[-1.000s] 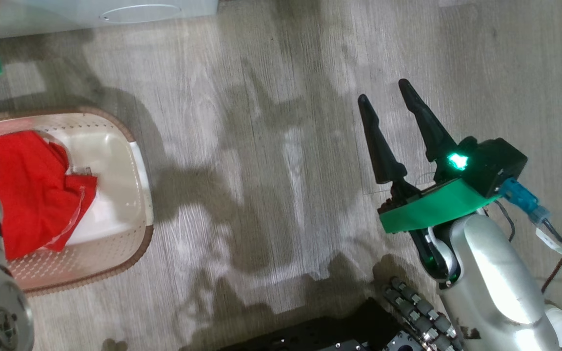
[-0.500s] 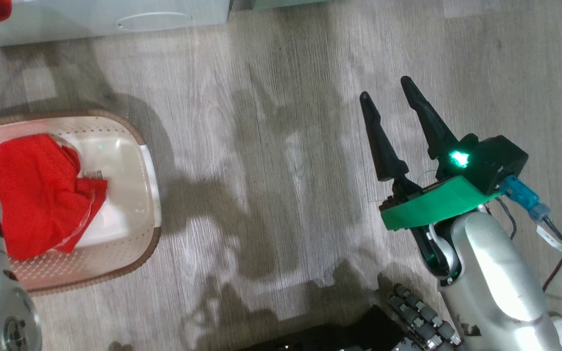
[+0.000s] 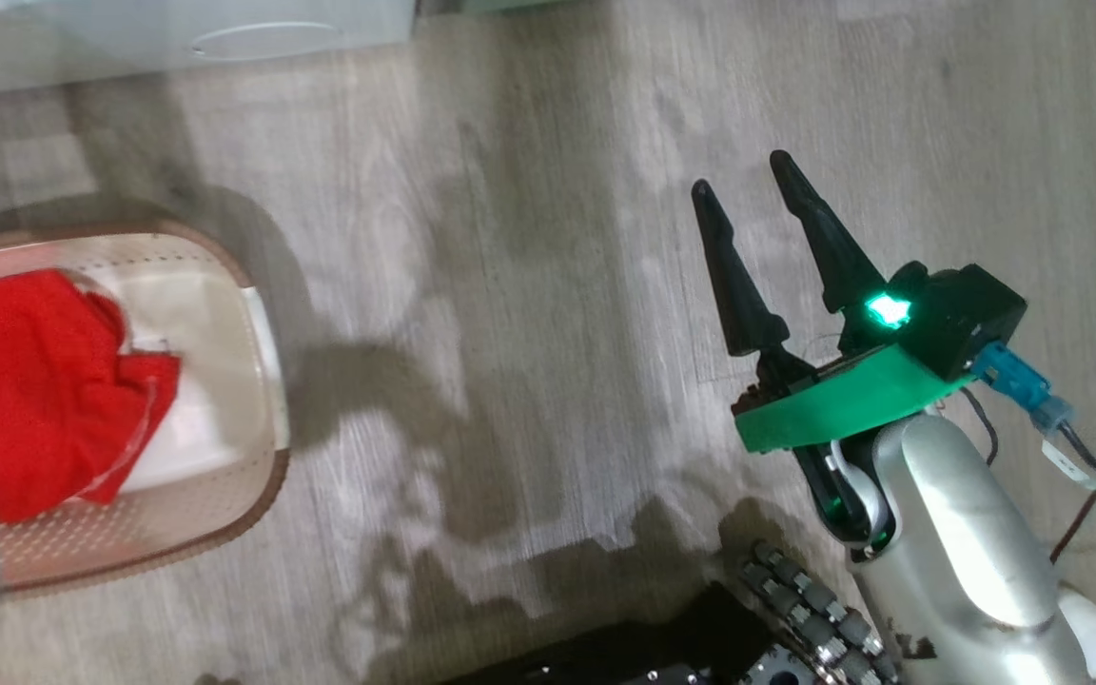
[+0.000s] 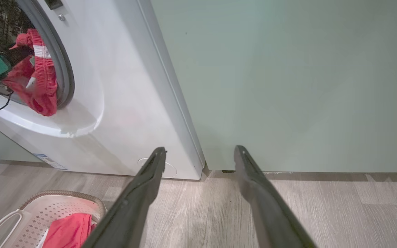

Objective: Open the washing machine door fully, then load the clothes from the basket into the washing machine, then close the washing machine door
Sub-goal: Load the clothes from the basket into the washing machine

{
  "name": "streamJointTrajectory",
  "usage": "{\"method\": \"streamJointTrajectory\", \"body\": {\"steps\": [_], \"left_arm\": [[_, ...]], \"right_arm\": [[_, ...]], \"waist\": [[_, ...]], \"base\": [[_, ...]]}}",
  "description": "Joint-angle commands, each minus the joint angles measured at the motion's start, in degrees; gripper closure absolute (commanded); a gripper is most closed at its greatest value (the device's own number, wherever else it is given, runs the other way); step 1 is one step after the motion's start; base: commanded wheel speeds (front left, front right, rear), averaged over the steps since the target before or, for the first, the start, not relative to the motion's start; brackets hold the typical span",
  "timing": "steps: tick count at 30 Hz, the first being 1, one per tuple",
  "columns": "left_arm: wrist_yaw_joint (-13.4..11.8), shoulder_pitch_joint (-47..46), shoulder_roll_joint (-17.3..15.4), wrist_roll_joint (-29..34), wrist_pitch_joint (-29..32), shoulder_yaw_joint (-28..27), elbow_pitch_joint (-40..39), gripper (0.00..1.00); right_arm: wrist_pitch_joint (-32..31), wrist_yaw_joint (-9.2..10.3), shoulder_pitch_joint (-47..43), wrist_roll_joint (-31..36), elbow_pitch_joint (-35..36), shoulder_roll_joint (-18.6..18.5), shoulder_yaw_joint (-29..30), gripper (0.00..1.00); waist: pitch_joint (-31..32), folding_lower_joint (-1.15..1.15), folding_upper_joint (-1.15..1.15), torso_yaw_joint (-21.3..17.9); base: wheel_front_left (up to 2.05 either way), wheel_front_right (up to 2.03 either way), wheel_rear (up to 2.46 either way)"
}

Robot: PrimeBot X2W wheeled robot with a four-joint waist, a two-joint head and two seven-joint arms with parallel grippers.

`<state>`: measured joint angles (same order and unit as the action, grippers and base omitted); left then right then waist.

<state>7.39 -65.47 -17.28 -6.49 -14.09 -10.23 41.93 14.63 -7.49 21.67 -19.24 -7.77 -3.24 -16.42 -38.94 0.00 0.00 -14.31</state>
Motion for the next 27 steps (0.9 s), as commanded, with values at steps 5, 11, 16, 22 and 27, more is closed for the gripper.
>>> {"method": "streamJointTrajectory", "body": {"steps": [5,11,16,22,27], "left_arm": [[0.07,-10.35,-8.62,0.43,2.6,3.58,1.51,1.0],[0.08,-20.11,-14.1,0.14,5.02,8.19,5.85,1.0],[0.09,-29.03,-17.58,0.8,4.07,10.72,8.65,1.0],[0.09,-35.73,-17.34,2.92,2.6,14.58,13.42,1.0],[0.09,-38.96,-18.09,5.03,3.07,17.6,18.28,1.0]], "right_arm": [[0.37,0.0,-0.34,-1.73,2.23,0.36,-1.74,0.0],[0.37,0.0,0.56,-3.69,2.83,0.36,-3.39,0.0],[0.37,0.0,1.24,-5.08,3.03,0.36,-4.59,0.0],[0.37,0.0,1.68,-6.38,3.2,0.36,-6.07,0.0],[0.37,0.0,2.45,-7.02,3.65,0.36,-7.15,0.0]], "waist": [[-3.08,0.0,0.0,-2.83],[-5.71,0.0,0.0,-5.49],[-7.53,0.0,0.0,-7.76],[-8.99,0.0,0.0,-9.04],[-10.19,0.0,0.0,-10.29]], "base": [[0.0,0.0,0.0],[0.0,0.0,0.0],[0.0,0.0,0.0],[0.0,0.0,0.0],[0.0,0.0,0.0]]}}
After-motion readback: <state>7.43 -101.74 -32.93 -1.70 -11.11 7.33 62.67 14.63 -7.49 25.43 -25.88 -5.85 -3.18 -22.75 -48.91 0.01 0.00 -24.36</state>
